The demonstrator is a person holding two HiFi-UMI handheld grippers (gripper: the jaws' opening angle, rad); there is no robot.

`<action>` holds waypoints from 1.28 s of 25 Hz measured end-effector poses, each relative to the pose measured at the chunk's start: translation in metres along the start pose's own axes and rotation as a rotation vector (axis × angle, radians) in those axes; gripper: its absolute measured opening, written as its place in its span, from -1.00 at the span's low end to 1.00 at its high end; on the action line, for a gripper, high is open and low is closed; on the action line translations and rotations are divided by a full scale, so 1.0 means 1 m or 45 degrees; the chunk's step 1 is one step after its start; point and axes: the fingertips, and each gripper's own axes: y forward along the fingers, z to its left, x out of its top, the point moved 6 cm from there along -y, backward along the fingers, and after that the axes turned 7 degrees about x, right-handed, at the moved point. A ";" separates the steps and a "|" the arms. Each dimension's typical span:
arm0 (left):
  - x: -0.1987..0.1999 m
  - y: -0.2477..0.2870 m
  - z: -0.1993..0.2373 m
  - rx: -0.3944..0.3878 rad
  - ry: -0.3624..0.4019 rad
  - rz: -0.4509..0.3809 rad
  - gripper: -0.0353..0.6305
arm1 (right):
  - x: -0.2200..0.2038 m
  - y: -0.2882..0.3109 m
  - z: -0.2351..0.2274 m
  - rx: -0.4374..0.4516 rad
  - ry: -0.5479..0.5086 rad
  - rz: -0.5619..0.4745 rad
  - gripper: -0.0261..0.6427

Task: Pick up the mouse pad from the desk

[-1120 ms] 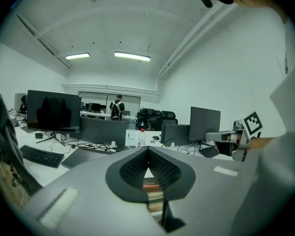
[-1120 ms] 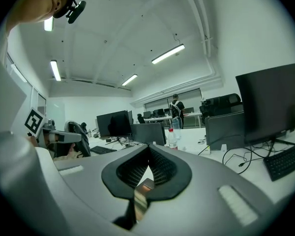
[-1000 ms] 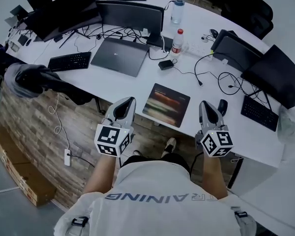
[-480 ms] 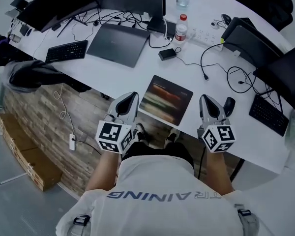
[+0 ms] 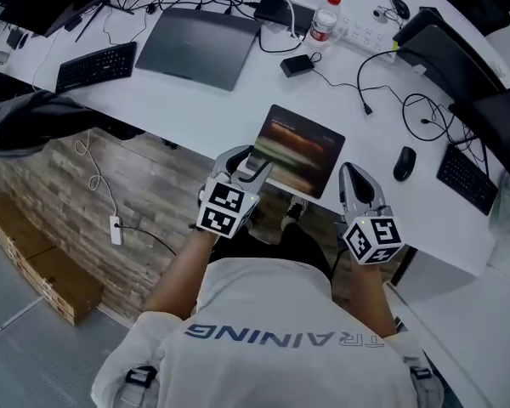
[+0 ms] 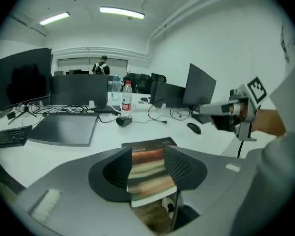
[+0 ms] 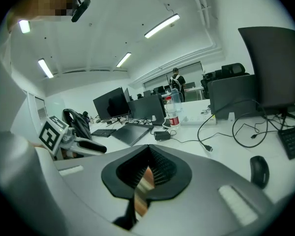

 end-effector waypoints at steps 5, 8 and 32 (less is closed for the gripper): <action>-0.050 0.046 0.005 -0.056 0.128 0.208 -0.04 | -0.015 -0.003 0.011 -0.033 0.021 0.036 -0.88; -0.072 0.063 0.008 -0.051 0.149 0.293 0.02 | -0.021 -0.008 0.012 -0.058 0.030 0.055 -0.88; -0.098 0.085 -0.029 -0.039 0.100 0.412 -0.79 | -0.037 0.000 -0.001 -0.042 0.093 0.112 -0.88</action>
